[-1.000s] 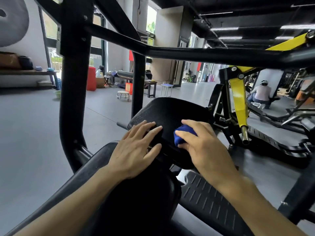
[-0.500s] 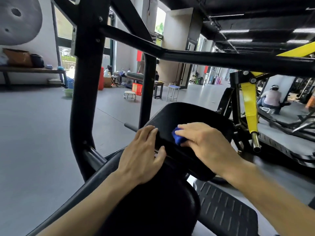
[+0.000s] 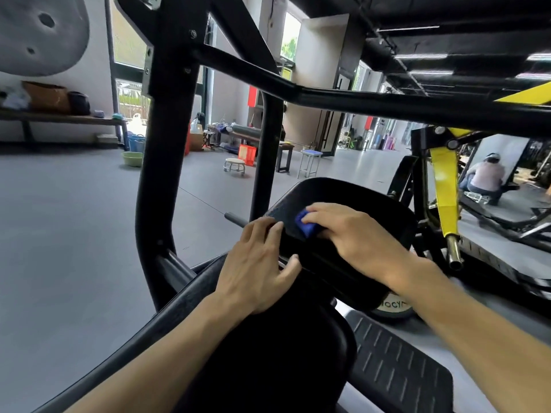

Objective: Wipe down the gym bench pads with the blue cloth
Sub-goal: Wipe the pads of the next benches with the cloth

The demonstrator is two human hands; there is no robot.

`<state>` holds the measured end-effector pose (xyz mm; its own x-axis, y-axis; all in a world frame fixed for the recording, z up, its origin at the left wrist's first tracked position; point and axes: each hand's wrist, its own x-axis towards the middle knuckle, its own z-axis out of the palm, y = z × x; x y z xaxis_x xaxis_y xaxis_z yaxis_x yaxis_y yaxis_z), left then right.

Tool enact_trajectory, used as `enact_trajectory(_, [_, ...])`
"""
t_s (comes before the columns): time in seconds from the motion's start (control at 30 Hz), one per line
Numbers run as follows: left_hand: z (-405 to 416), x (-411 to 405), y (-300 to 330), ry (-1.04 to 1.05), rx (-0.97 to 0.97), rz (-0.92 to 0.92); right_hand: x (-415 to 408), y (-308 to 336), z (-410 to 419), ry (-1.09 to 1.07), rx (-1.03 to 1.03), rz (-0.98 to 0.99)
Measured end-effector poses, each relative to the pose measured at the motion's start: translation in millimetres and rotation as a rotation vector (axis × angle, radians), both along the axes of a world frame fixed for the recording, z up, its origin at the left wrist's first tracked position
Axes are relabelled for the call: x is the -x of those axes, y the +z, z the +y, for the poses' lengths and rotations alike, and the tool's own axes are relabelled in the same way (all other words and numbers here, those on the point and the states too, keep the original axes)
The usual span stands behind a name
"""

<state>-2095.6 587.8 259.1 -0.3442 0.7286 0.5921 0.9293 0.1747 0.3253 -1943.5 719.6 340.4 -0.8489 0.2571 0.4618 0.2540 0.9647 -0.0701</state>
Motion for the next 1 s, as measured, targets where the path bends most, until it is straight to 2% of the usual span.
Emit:
enact_trajectory(0.1, [0.8, -0.1, 0.3, -0.051, -0.013, 0.081, -53.2, -12.1, -12.9, -0.08, 0.028, 0.088])
enact_trajectory(0.2, [0.4, -1.9, 0.5, -0.103, -0.012, 0.147, -62.3, -21.3, -20.5, -0.138, 0.031, 0.155])
enact_trajectory(0.47, [-1.3, -2.7, 3.6, -0.129, 0.042, 0.122, 65.6, 5.8, 10.8, -0.15, -0.072, 0.03])
enact_trajectory(0.57, [0.4, -2.4, 4.1, -0.133, 0.061, 0.102, 81.1, 9.9, 16.2, -0.13, -0.058, 0.027])
enact_trajectory(0.7, [4.4, -0.8, 8.8, -0.121, 0.019, 0.097, 38.5, 9.1, 12.6, -0.098, 0.001, 0.033])
enact_trajectory(0.87, [20.9, -17.8, 24.3, -0.147, -0.048, 0.058, -46.0, -7.8, -8.6, -0.182, 0.051, 0.141])
enact_trajectory(1.0, [27.0, -25.8, 11.9, -0.213, -0.058, 0.136, -68.2, -32.2, -20.8, -0.238, 0.054, 0.255])
